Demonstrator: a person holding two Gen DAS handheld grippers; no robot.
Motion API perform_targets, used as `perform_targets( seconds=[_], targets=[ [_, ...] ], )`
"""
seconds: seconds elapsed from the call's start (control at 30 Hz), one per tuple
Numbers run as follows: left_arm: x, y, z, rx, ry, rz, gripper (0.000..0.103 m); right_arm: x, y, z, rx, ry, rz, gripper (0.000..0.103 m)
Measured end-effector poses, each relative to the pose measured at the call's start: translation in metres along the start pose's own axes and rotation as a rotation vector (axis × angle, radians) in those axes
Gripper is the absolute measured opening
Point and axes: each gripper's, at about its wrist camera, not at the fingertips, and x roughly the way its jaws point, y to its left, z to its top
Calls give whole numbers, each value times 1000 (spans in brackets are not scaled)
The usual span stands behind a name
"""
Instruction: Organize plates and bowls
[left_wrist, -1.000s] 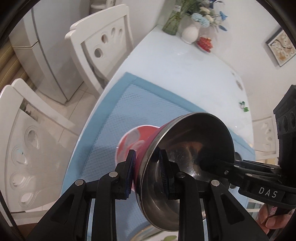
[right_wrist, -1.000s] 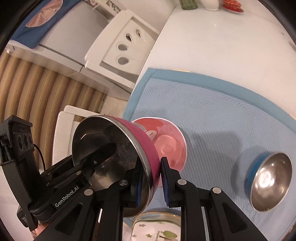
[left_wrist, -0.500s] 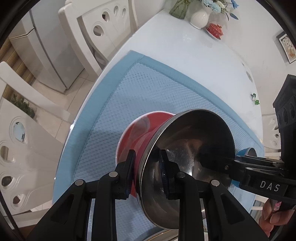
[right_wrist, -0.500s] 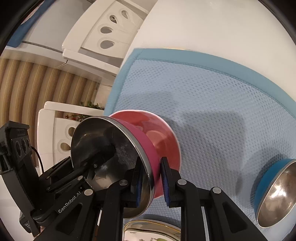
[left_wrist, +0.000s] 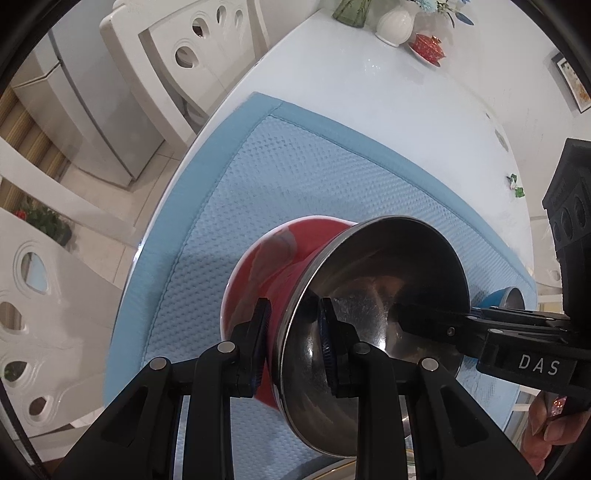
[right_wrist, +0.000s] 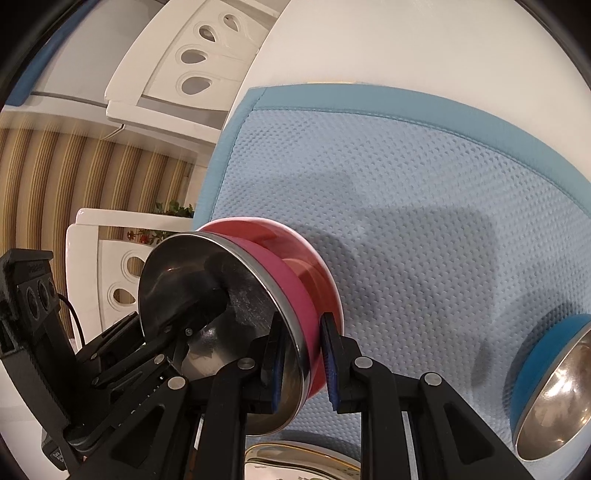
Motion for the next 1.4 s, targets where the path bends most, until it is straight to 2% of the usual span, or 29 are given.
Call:
perform_targets(
  seconds=[1.0, 1.4],
  targets=[
    [-6, 2, -10, 33, -17, 60, 23, -13, -7, -12, 34, -40, 7, 19],
    [-21, -2, -26, 49, -14, 82, 24, -25, -3, -33, 38, -43, 1, 19]
  ],
)
